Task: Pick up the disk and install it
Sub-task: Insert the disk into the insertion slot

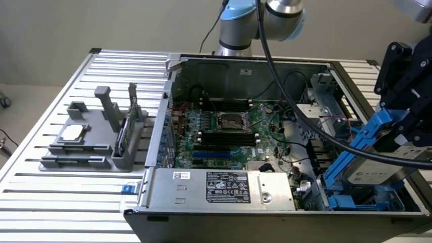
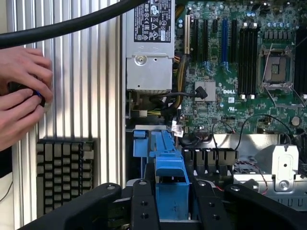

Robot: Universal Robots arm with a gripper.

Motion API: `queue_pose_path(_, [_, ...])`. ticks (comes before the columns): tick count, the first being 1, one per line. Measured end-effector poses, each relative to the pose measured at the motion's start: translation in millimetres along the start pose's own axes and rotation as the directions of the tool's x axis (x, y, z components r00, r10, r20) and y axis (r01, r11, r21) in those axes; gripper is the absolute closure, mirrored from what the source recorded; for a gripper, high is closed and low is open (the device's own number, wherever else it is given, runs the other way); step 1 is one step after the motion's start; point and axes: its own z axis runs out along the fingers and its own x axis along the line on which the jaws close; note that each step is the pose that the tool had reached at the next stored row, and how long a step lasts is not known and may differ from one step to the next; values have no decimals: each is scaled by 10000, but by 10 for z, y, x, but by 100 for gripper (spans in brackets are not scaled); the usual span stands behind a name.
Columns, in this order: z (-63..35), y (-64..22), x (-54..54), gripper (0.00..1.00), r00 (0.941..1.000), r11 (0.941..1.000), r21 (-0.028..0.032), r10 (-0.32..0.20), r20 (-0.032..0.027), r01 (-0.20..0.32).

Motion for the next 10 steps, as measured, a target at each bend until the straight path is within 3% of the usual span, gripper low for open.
queue_pose_path(10, [56,-14,-22,67,10000,10000,0,3,-91,-3])
